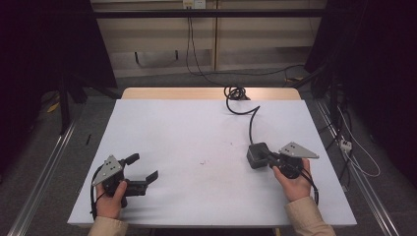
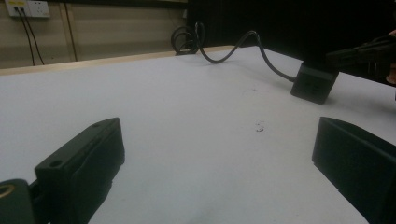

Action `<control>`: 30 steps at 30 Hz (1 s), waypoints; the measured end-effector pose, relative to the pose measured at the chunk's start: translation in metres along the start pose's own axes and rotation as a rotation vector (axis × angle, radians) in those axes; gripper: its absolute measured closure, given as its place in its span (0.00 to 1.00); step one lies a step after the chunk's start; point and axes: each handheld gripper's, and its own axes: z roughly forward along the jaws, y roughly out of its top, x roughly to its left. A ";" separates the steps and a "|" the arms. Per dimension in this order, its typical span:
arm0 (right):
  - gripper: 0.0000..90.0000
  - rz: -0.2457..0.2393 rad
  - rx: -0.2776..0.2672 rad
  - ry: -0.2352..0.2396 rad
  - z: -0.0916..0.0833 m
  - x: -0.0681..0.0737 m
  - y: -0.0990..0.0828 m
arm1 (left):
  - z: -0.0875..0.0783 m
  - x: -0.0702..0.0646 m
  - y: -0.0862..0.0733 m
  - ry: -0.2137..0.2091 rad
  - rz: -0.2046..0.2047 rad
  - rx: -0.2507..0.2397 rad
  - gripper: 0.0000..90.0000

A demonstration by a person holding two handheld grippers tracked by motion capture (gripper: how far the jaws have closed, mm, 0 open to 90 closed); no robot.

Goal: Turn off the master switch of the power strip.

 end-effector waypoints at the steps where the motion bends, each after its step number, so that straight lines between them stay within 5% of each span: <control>1: 1.00 -0.006 0.001 -0.002 0.000 0.000 0.000 | 0.000 0.000 0.000 -0.001 0.001 0.001 0.02; 30: 1.00 0.012 0.010 -0.004 0.000 0.001 0.000 | 0.000 -0.001 0.000 0.002 0.000 -0.001 0.02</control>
